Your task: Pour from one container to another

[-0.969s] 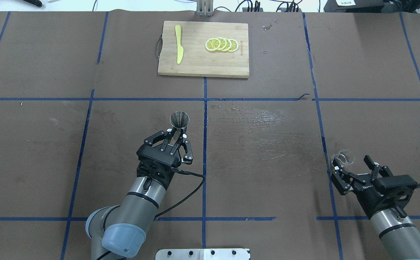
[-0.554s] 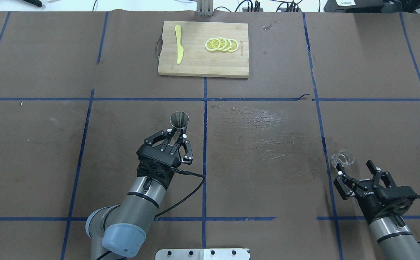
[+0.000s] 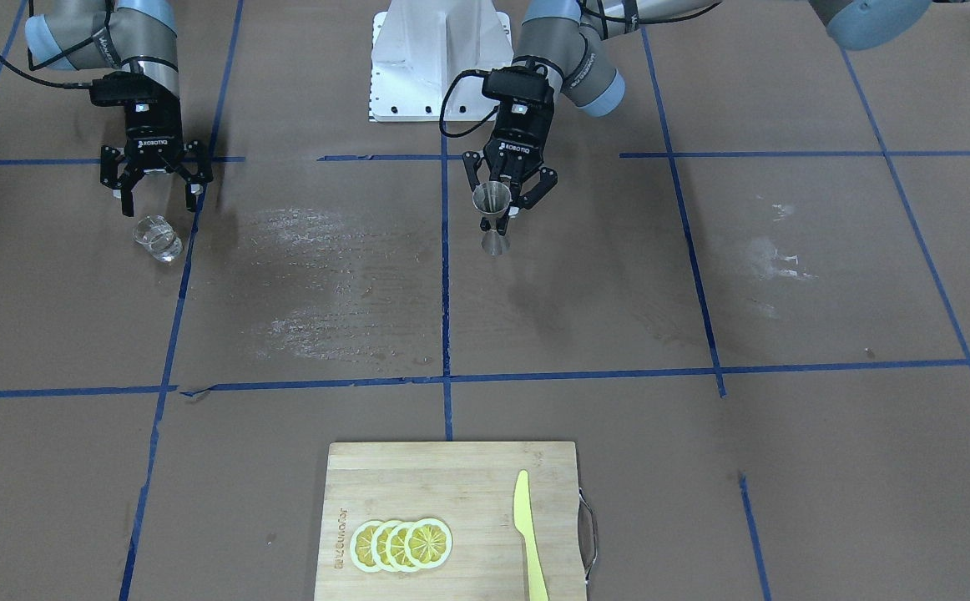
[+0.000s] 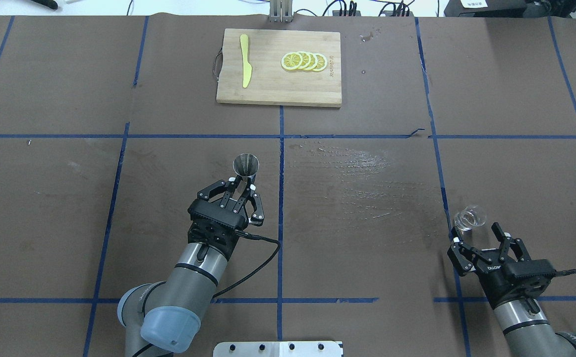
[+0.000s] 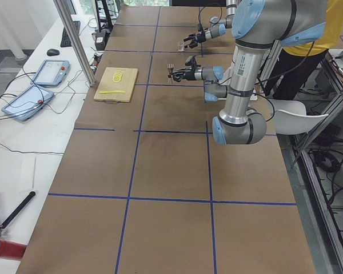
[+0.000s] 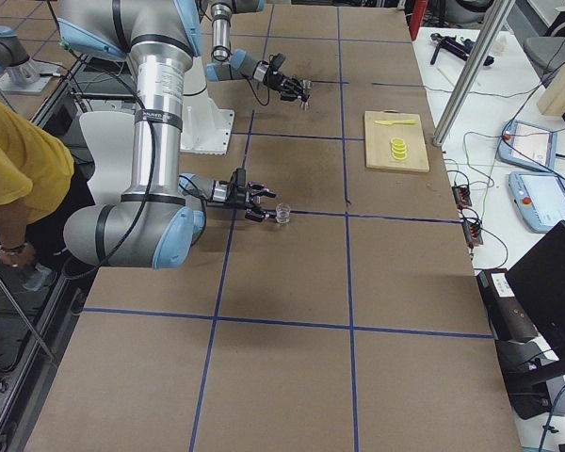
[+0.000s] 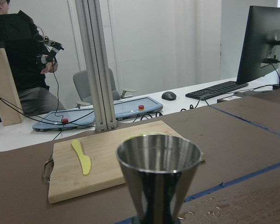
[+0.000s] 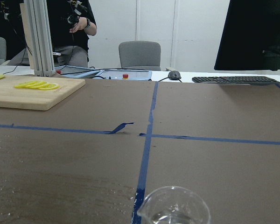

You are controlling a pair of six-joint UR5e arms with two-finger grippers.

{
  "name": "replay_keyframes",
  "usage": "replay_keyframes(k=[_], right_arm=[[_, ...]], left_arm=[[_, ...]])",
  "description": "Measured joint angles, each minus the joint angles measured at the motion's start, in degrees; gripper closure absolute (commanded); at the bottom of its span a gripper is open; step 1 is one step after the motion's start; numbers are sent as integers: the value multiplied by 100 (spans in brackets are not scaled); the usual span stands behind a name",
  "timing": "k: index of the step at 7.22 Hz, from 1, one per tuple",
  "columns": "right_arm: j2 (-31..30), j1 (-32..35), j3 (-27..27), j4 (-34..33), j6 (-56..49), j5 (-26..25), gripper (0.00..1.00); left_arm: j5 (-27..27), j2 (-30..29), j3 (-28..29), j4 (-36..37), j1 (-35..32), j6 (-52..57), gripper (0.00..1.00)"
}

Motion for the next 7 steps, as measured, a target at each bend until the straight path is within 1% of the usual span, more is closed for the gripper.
replay_keyframes(k=[3,7], right_arm=[[78,18,-217,3,-22,21,7],[158,222,-300,10,-23,180,8]], left_arm=[[1,0,2,-6,-9,-8,100],[1,0,2,-6,-11,-9,100]])
